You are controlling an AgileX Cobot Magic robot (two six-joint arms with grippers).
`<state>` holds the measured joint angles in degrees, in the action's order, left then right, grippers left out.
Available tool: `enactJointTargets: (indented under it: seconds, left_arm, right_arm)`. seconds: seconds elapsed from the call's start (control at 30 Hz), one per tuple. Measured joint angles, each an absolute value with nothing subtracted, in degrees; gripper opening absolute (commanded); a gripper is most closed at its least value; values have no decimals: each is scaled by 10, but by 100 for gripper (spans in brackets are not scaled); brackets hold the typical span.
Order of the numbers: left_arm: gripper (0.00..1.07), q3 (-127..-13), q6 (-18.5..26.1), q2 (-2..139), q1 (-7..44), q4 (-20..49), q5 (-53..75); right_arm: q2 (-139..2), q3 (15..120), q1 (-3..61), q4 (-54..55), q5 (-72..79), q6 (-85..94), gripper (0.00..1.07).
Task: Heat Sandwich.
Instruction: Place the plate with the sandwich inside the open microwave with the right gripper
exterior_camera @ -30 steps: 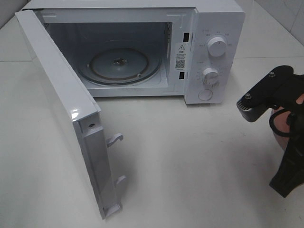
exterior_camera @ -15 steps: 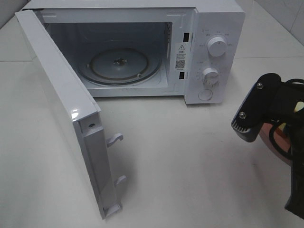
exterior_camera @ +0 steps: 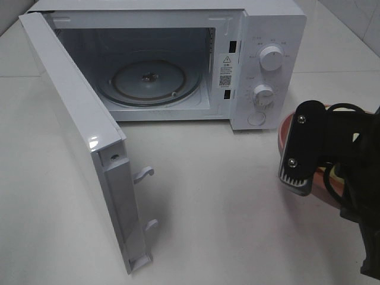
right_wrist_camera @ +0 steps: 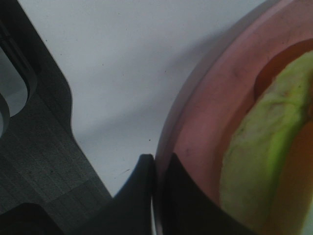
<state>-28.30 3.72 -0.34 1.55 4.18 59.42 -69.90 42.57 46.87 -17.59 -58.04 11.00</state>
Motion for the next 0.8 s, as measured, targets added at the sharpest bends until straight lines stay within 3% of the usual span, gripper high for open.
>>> enactJointTargets:
  seconds: [0.8]
  left_arm:
    - [101, -283, 37, -3, 15, 42, 594]
  right_arm:
    - [-699, 426, 470, -148, -512, 423, 1]
